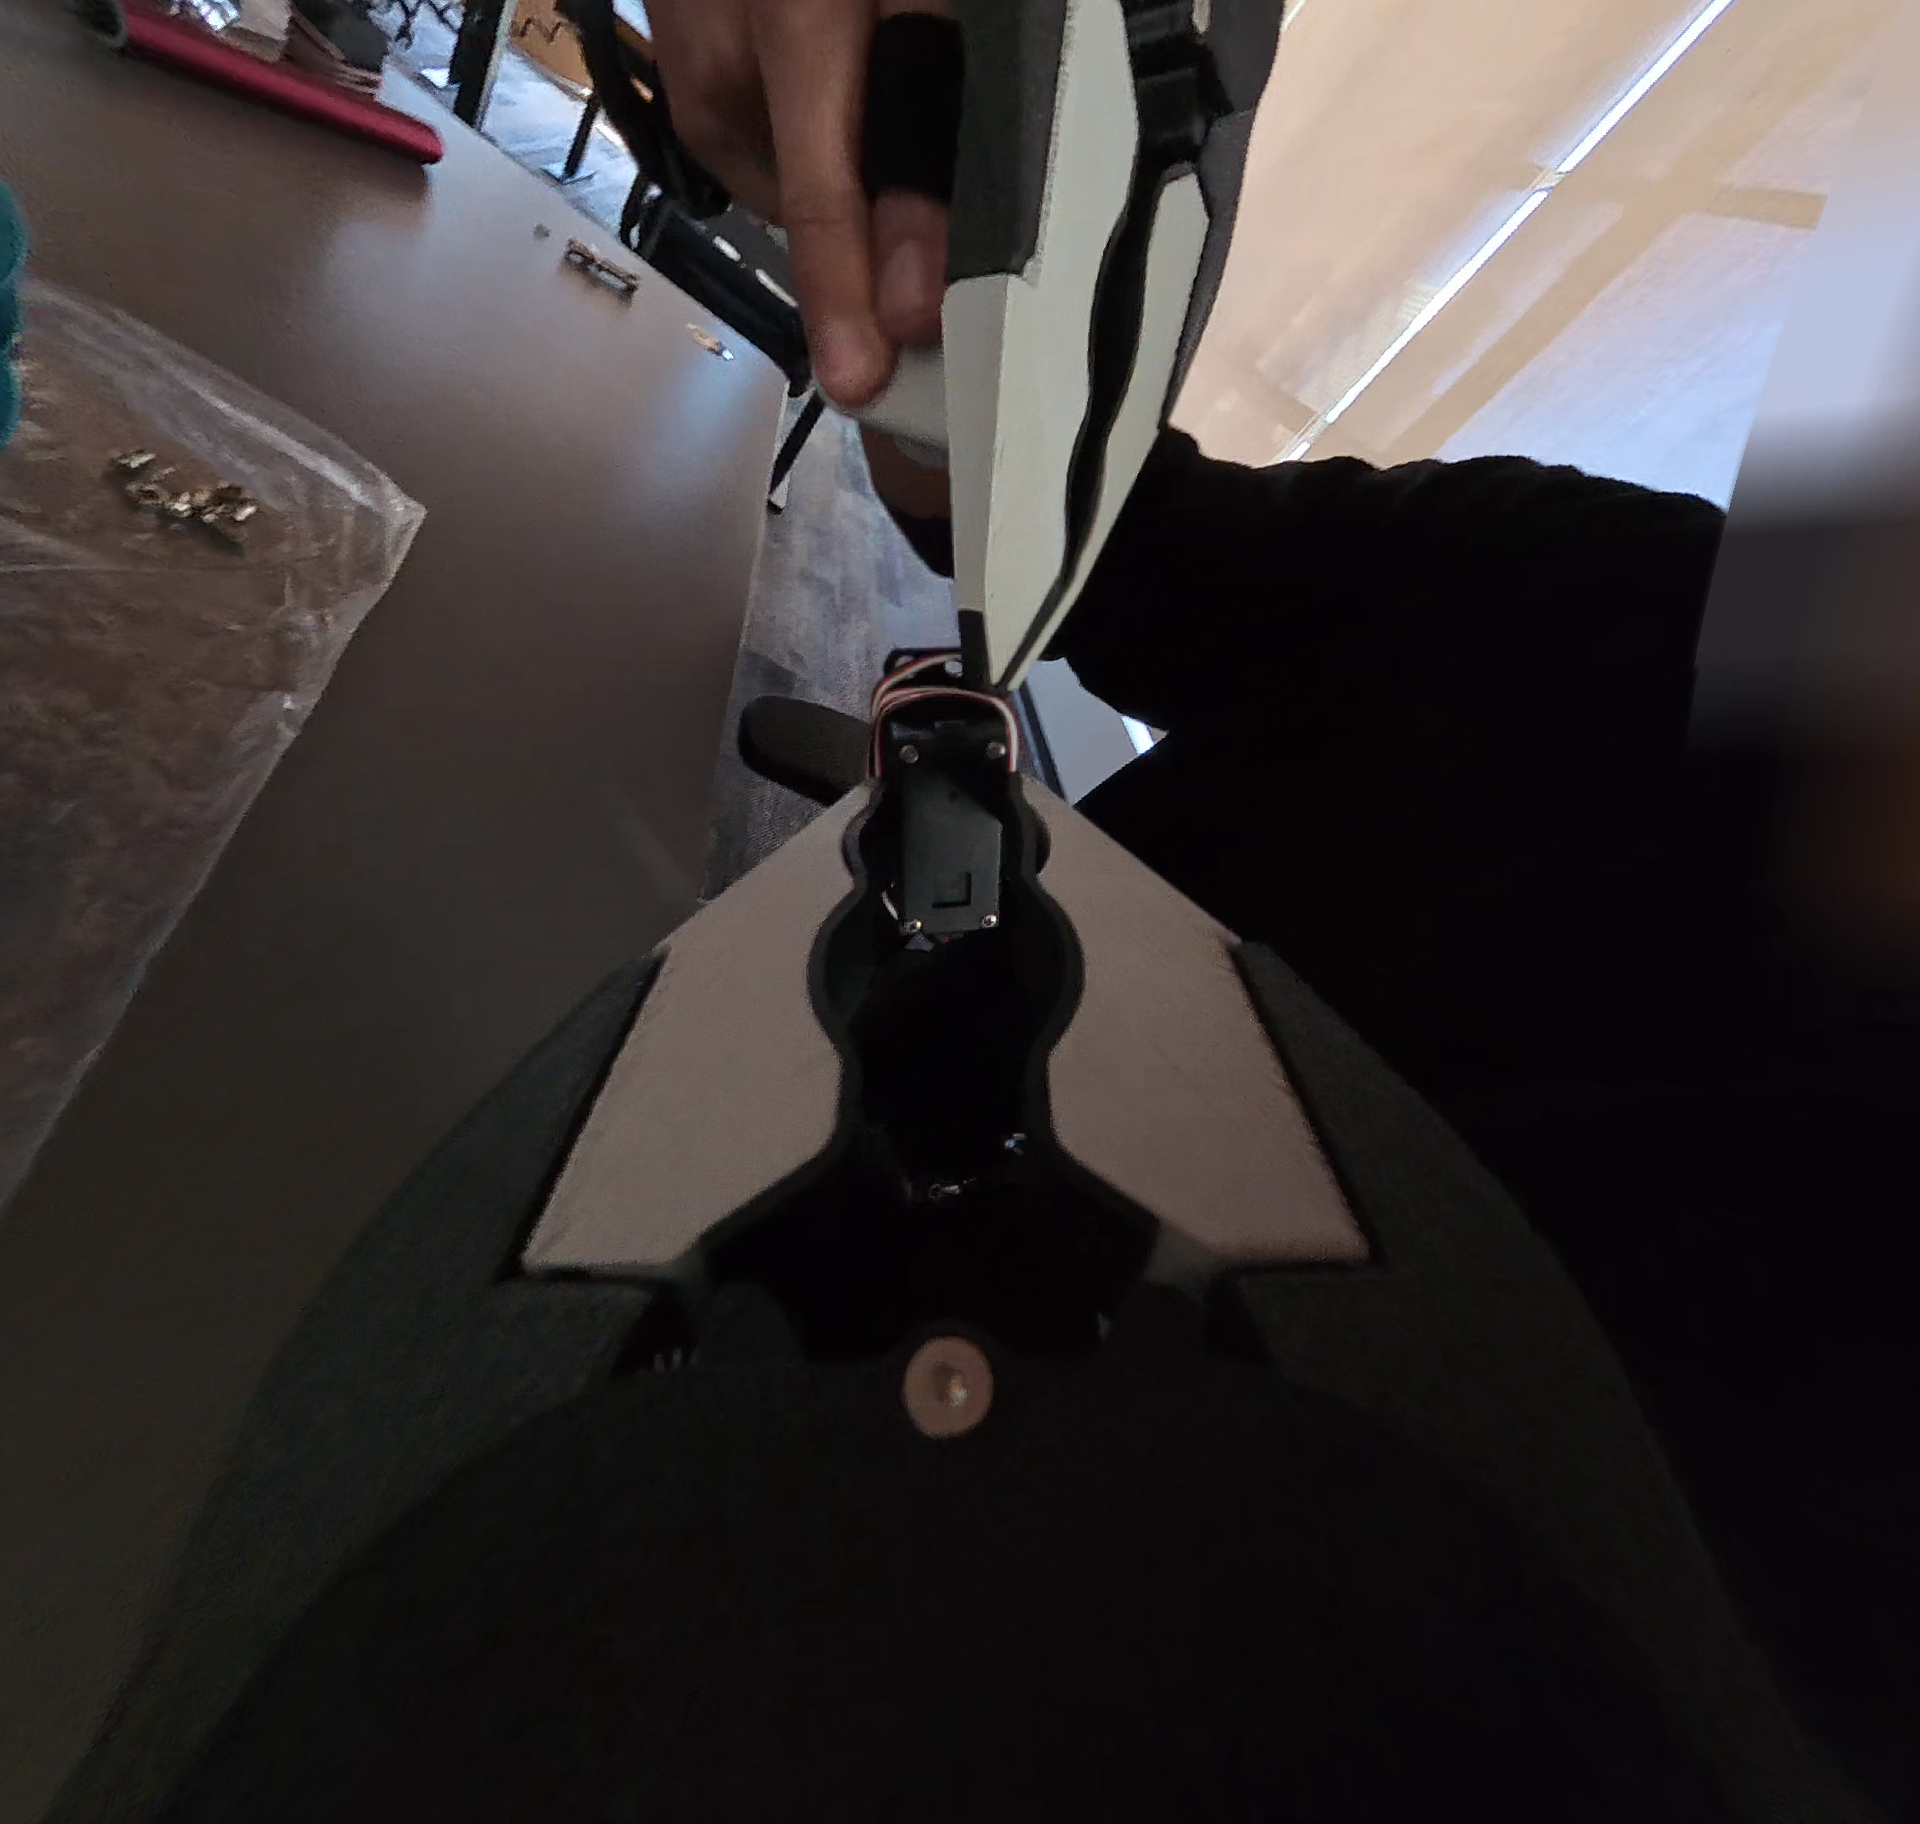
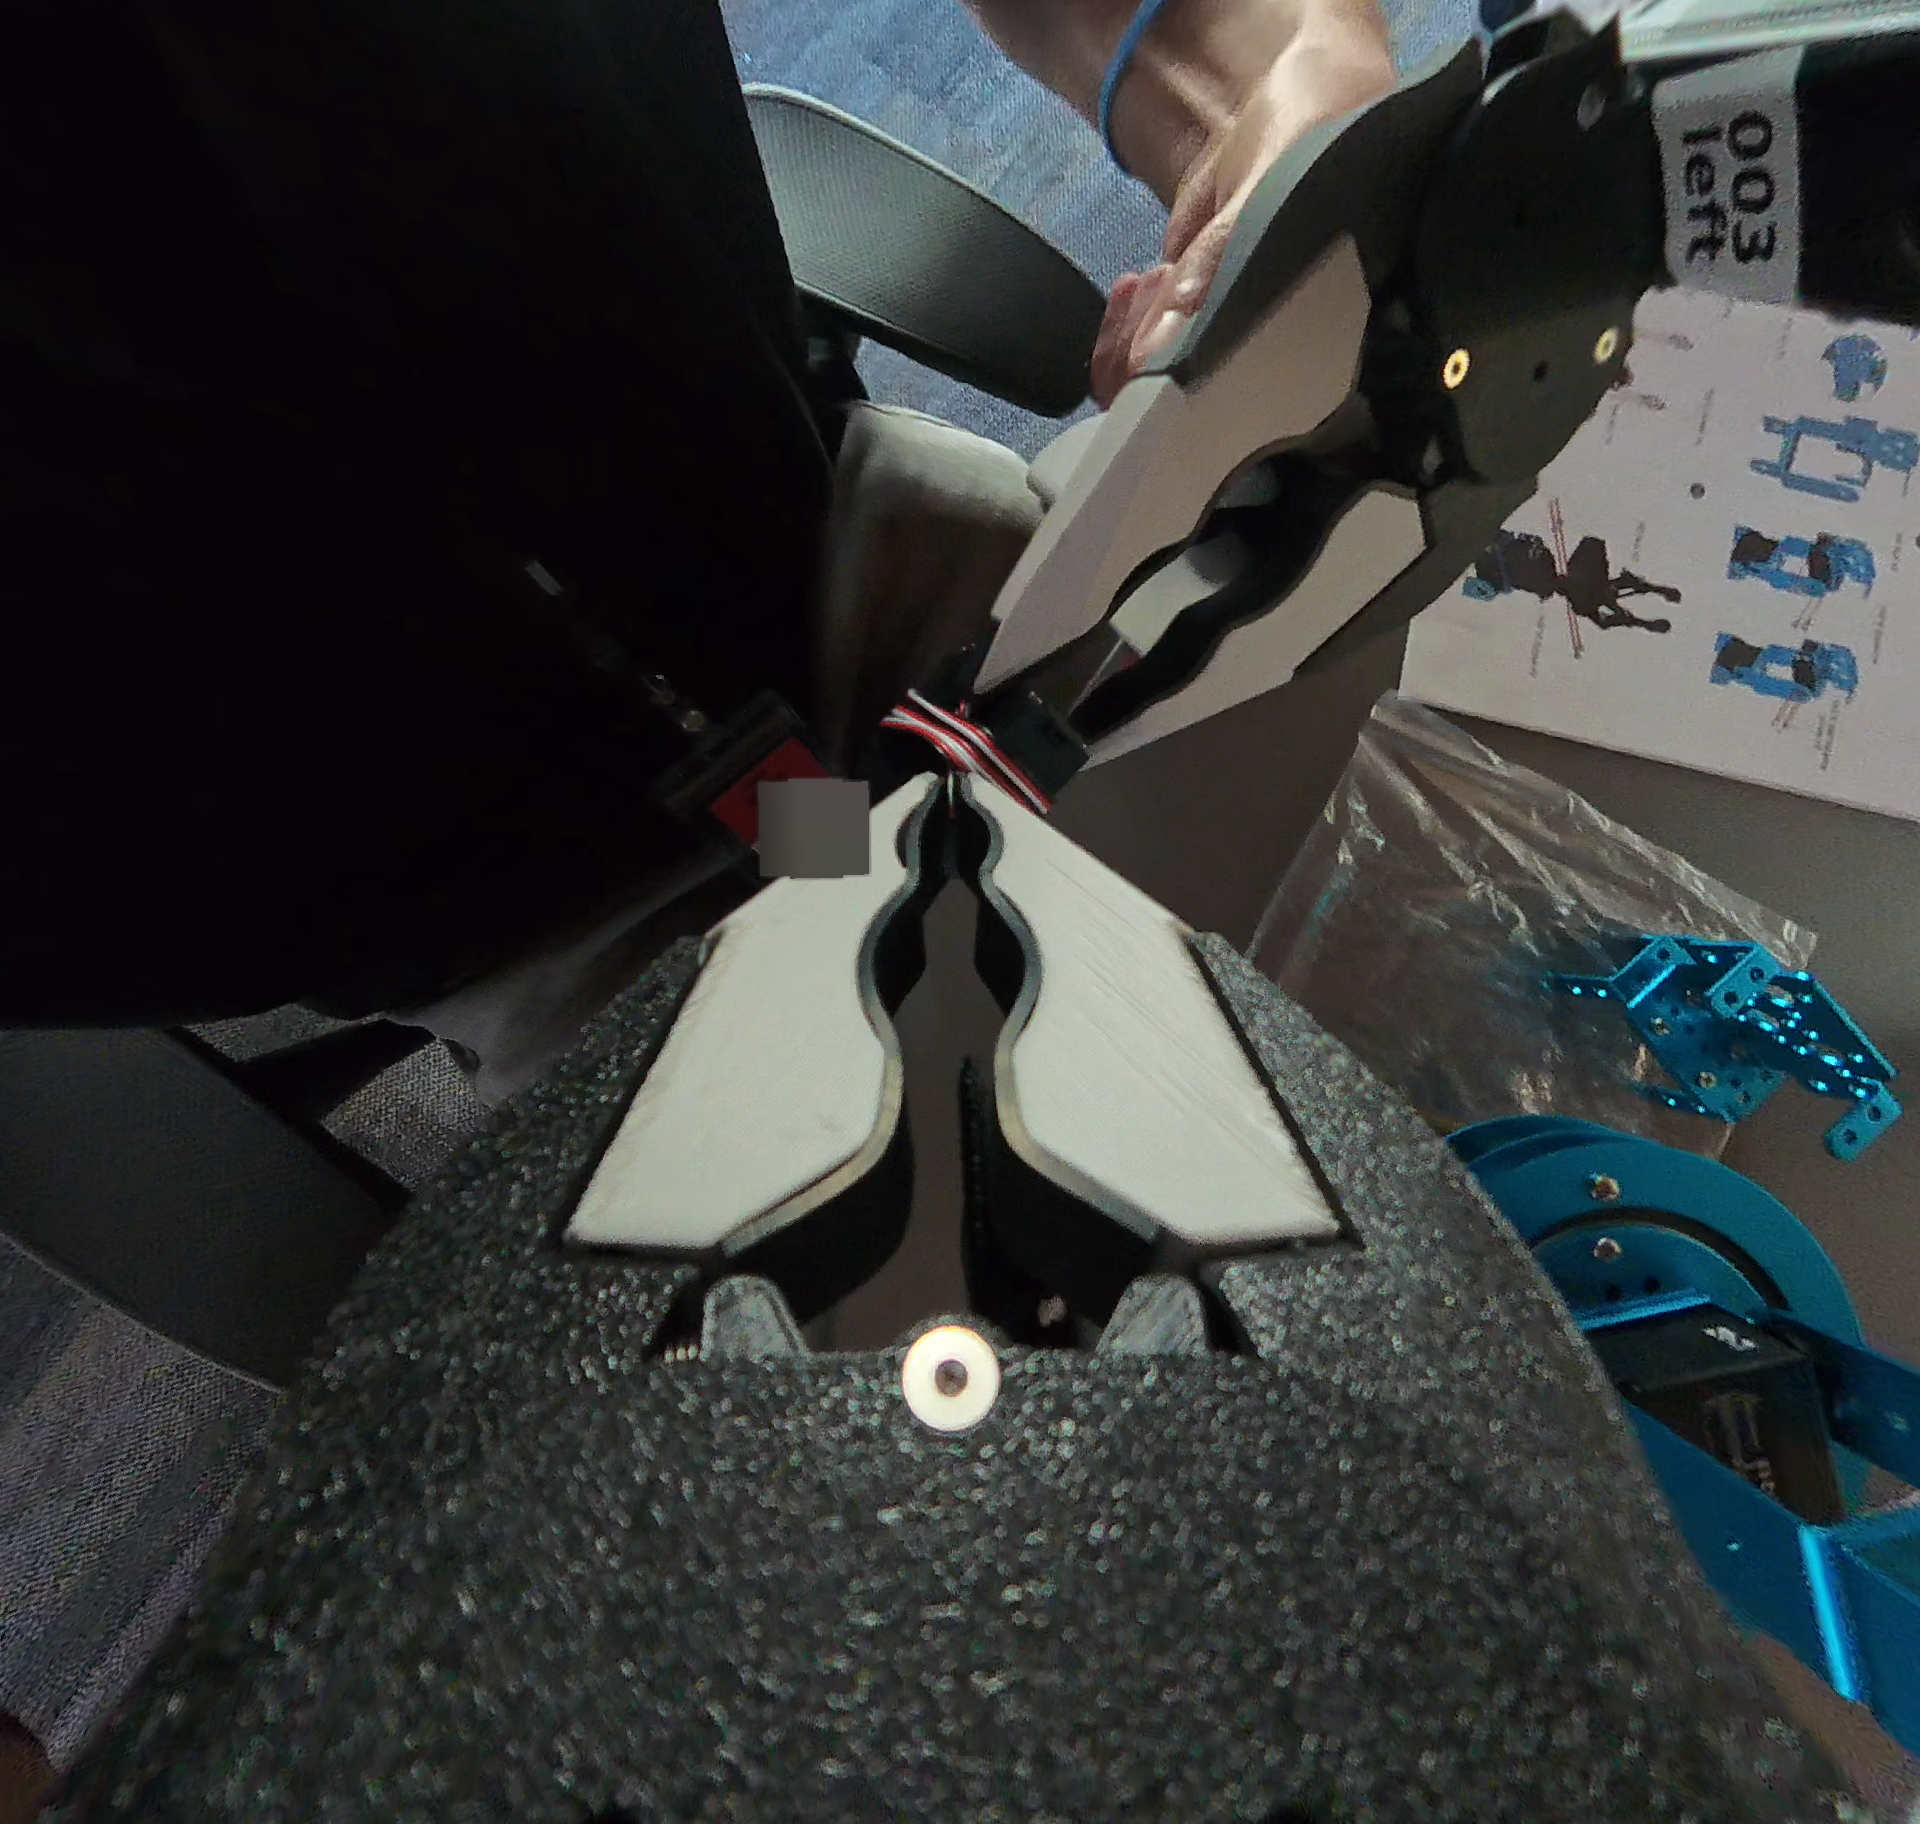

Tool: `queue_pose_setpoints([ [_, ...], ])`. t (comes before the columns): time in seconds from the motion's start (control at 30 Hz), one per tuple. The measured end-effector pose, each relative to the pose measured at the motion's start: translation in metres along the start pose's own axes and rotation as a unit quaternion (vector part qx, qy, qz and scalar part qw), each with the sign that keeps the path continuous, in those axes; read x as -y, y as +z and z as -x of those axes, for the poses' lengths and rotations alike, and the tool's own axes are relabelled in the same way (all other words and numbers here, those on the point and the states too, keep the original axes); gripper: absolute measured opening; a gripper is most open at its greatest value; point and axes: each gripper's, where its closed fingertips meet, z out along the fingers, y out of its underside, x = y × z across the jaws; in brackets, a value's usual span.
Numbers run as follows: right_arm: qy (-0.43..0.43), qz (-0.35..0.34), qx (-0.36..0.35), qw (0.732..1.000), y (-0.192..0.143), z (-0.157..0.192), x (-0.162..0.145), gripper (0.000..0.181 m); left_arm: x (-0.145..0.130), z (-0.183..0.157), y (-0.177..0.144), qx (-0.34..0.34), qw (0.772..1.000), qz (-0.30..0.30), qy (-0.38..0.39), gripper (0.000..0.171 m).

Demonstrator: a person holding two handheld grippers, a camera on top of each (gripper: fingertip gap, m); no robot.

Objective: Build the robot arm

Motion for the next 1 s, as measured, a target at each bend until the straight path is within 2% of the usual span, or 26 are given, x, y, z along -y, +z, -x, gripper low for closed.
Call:
queue_pose_setpoints([
  [0.13,0.004,-0.023,0.007,1.000,-0.004,-0.001,0.007,0.000,0.006,-0.007,-0.003,-0.026,0.999,-0.033,0.007,0.025],
  [0.2,0.012,-0.022,-0.004,1.000,-0.004,-0.007,0.002,0.000,0.004,-0.008,-0.003,-0.038,0.998,-0.046,0.004,0.049],
  [0.33,0.024,-0.035,-0.018,0.999,-0.004,-0.018,-0.006,0.000,0.005,0.013,0.002,-0.001,0.998,-0.066,-0.002,0.056],
  [0.4,0.026,-0.048,-0.023,0.998,-0.004,-0.022,-0.005,0.000,0.006,0.015,0.007,0.004,0.998,-0.064,0.003,0.053],
  [0.5,0.026,-0.053,-0.031,0.998,-0.007,-0.024,-0.005,0.000,0.002,0.019,0.013,0.033,0.998,-0.041,0.038,0.029],
  [0.87,0.061,-0.064,-0.033,0.996,-0.011,-0.028,-0.015,0.001,0.007,0.023,-0.002,0.033,0.997,-0.061,0.017,0.026],
  [0.97,0.075,-0.059,-0.041,0.995,-0.008,-0.030,-0.012,0.022,0.008,0.025,-0.004,0.043,0.997,-0.060,0.019,0.025],
  [1.0,0.075,-0.041,-0.046,0.995,-0.005,-0.031,-0.014,0.018,0.006,0.025,-0.003,0.045,0.997,-0.055,0.020,0.025],
])
